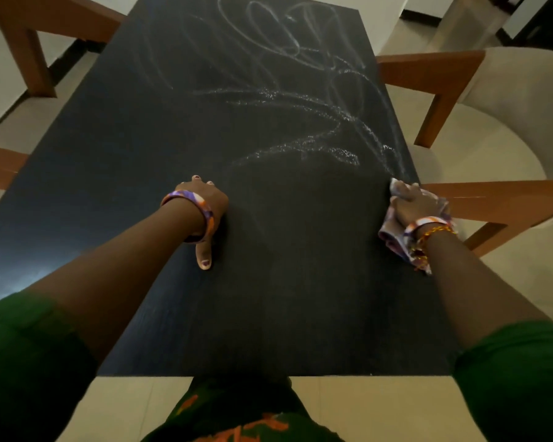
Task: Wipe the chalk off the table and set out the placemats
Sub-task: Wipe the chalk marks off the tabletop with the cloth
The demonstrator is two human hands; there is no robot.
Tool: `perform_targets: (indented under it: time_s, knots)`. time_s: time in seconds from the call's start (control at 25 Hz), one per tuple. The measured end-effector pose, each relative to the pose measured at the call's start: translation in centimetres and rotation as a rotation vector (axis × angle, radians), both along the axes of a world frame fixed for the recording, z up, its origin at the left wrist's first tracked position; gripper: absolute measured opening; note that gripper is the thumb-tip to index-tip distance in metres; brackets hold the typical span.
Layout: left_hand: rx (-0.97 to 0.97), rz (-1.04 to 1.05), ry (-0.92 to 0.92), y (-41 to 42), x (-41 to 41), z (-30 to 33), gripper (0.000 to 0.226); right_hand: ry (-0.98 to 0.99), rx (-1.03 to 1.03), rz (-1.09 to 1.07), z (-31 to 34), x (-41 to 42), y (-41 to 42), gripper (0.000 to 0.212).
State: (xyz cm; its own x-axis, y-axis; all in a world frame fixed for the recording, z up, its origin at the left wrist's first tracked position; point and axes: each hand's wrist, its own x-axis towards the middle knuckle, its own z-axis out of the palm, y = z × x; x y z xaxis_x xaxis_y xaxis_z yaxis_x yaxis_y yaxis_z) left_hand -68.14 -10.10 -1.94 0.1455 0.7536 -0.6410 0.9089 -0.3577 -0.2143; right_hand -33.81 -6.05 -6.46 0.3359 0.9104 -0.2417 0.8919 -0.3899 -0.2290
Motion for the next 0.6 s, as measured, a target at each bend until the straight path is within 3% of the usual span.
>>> perform_targets:
  time_s: [0.16,0.28,0.4,0.48,0.6]
  knots:
    - [0.01,0.016,0.007,0.4,0.6,-0.5,0.083,0.006,0.0,-0.031,-0.5,-2.6,-1.4,0.049]
    - [0.022,0.008,0.06,0.6,1.5,-0.5,0.073,-0.012,0.005,0.309,-0.2,-12.0,-3.9,0.048]
    - [-0.014,-0.008,0.118,0.6,1.8,-0.2,0.087,0.053,0.037,0.608,-0.3,-17.9,-6.2,0.047]
    - [-0.034,-0.021,0.103,0.5,1.2,0.0,0.096,0.091,0.013,0.564,-0.6,-15.8,-4.6,0.046]
    - [-0.011,-0.016,0.035,0.1,0.3,0.3,0.105,0.071,-0.009,0.237,-0.5,-7.5,-2.1,0.047]
